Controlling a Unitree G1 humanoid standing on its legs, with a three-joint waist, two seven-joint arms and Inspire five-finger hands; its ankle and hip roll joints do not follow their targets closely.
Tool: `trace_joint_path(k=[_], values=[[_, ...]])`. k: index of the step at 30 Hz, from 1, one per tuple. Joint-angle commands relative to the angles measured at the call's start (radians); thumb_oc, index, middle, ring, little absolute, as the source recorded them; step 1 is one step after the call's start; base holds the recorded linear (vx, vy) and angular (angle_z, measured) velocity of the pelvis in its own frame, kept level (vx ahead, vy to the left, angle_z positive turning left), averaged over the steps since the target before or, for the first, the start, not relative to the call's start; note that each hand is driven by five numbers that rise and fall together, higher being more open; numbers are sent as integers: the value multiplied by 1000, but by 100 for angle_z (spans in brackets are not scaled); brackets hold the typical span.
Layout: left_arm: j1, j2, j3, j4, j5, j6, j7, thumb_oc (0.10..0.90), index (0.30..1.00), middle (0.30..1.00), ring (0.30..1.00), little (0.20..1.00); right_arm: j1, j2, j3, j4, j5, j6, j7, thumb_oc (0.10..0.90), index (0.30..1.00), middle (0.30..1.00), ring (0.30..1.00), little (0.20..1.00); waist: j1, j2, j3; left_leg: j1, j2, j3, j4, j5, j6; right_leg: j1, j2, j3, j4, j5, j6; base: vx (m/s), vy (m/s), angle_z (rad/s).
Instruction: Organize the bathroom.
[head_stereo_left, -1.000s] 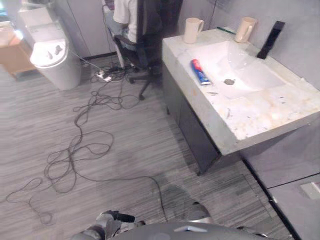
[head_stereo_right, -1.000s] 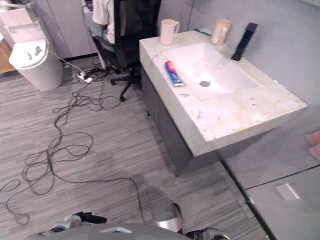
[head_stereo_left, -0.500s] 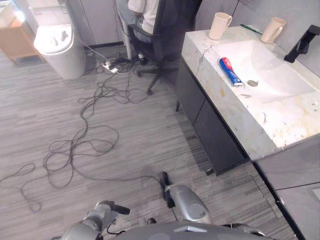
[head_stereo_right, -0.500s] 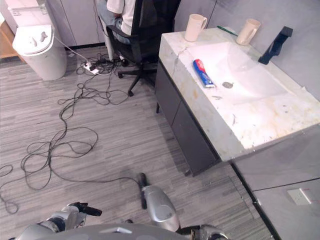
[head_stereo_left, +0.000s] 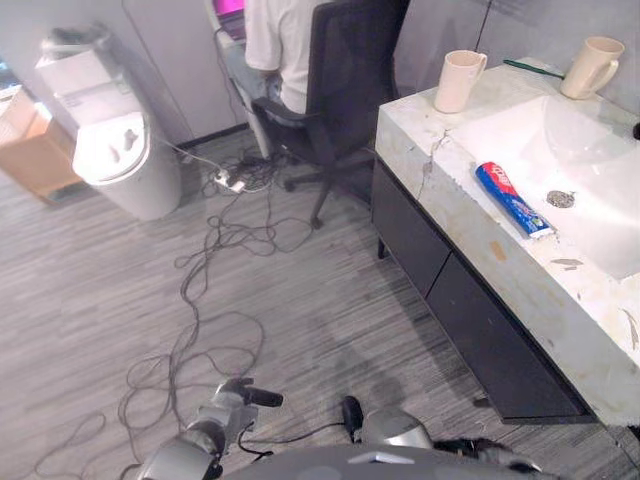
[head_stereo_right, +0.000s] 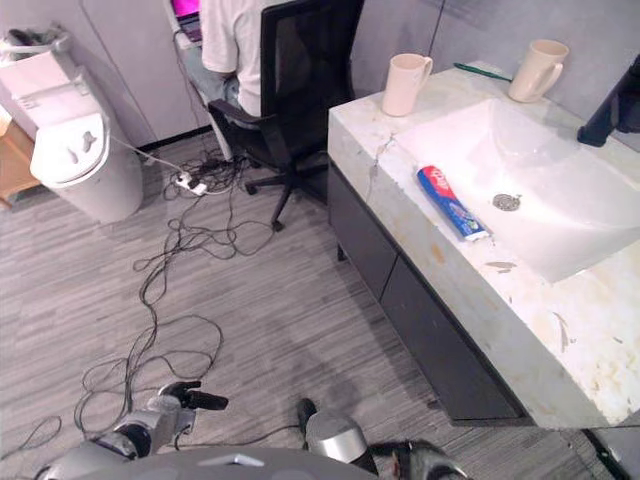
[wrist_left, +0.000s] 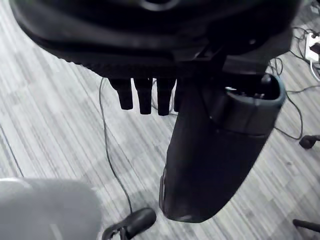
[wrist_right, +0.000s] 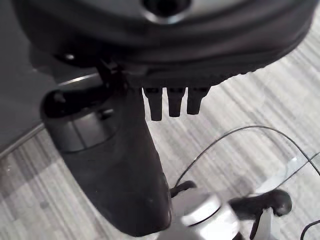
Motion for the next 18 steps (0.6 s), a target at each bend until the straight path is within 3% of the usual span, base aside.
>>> trace_joint_path(k=[1, 2, 4, 5, 6, 8, 9, 12, 14, 15, 18], values=[[26, 60, -18, -30, -19, 7, 56, 800, 900, 900, 900, 900, 54, -42, 19, 22, 3, -12, -31, 800, 900, 900, 900, 900, 1, -67, -8, -72, 39, 16, -201, 118, 92, -38, -4, -17, 107, -12, 141, 277, 200, -163], [26, 60, -18, -30, -19, 7, 56, 800, 900, 900, 900, 900, 54, -42, 19, 22, 3, -12, -31, 800, 900, 900, 900, 900, 0, -68, -11, -73, 37, 16, -205, 121, 92, -40, -6, -16, 107, -11, 141, 329, 256, -160], [51, 70, -31, -29, -43, -8, 77, 800, 900, 900, 900, 900, 48, -38, 37, 36, -42, -19, -24, 800, 900, 900, 900, 900, 42, -52, -11, -101, 53, -92, -422, 159, 81, -17, 15, 55, 105, -45, 158, 324, 260, -159], [51, 70, -31, -29, -32, -6, 68, 800, 900, 900, 900, 900, 48, -38, 36, 36, -39, -19, -26, 800, 900, 900, 900, 900, 44, -53, -12, -99, 52, -90, -428, 162, 81, -18, 14, 57, 105, -44, 158, 437, 305, -162], [68, 79, -24, -21, -19, -19, 59, 800, 900, 900, 900, 900, 50, -44, 48, 39, -86, -20, -16, 800, 900, 900, 900, 900, 70, -42, -16, -92, 91, -151, -568, 181, 67, -1, 17, 88, 104, -76, 174, 403, 247, -190], [75, 90, -22, -8, 11, -43, 39, 800, 900, 900, 900, 900, 60, -46, 47, 46, -33, -18, -28, 800, 900, 900, 900, 900, 83, -28, -20, -81, 120, -183, -629, 218, 46, 15, 15, 101, 118, -113, 189, 513, 360, -187], [82, 95, -1, 1, 13, -40, 22, 800, 900, 900, 900, 900, 66, -48, 35, 53, -41, -31, -26, 800, 900, 900, 900, 900, 85, -11, -24, -35, 135, -168, -676, 213, 38, 14, -6, 87, 140, -126, 203, 330, 271, -81], [81, 95, 0, 3, 13, -40, 20, 800, 900, 900, 900, 900, 67, -49, 32, 53, -40, -33, -28, 800, 900, 900, 900, 900, 85, -10, -24, -30, 135, -168, -676, 211, 38, 13, -9, 86, 145, -129, 204, 148, 141, -100], [78, 114, -18, 14, 107, -44, -39, 800, 900, 900, 900, 900, 87, -43, -19, 59, 15, -61, -35, 800, 900, 900, 900, 900, 59, 22, -27, 30, 111, -108, -675, 162, 57, -41, -48, 58, 259, -158, 236, 424, 505, -152], [77, 115, -25, 12, 112, -39, -40, 800, 900, 900, 900, 900, 92, -41, -22, 56, 17, -69, -37, 800, 900, 900, 900, 900, 54, 26, -27, 41, 107, -103, -685, 159, 61, -55, -50, 57, 282, -152, 241, 327, 467, -96], [82, 118, -45, 15, 110, -23, -42, 800, 900, 900, 900, 900, 119, -30, -26, 35, -20, -103, -24, 800, 900, 900, 900, 900, 35, 53, -14, 88, 85, -77, -714, 131, 85, -187, -66, 62, 510, -74, 283, 148, 234, -41]])
